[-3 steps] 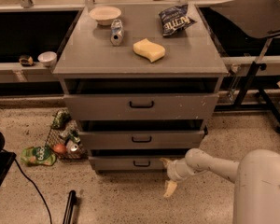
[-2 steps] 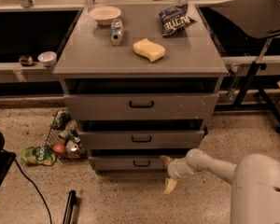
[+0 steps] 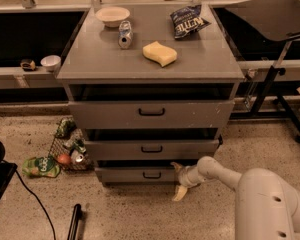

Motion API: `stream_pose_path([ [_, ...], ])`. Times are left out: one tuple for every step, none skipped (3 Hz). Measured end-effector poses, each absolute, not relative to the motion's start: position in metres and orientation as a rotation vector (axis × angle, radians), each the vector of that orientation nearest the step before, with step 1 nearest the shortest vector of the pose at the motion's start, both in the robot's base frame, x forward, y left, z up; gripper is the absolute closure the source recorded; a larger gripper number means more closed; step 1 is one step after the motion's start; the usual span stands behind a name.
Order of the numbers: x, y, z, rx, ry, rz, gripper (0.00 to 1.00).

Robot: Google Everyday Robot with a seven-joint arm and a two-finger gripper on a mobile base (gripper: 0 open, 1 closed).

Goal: Open bottom drawer

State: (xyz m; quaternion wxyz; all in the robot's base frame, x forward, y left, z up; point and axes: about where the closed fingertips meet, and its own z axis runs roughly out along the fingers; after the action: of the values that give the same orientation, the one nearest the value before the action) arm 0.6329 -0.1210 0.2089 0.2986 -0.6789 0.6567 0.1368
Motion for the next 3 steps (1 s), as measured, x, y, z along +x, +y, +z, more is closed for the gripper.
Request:
stream_pose_path([
  [0.647,-0.121,0.199,-1.804,1.752,0.357,0.00],
  [0.652,-0.114,0.185,-1.829,1.759,0.392,0.09],
  [0.642,-0.106,0.176,-1.868,1.756,0.425,0.28],
])
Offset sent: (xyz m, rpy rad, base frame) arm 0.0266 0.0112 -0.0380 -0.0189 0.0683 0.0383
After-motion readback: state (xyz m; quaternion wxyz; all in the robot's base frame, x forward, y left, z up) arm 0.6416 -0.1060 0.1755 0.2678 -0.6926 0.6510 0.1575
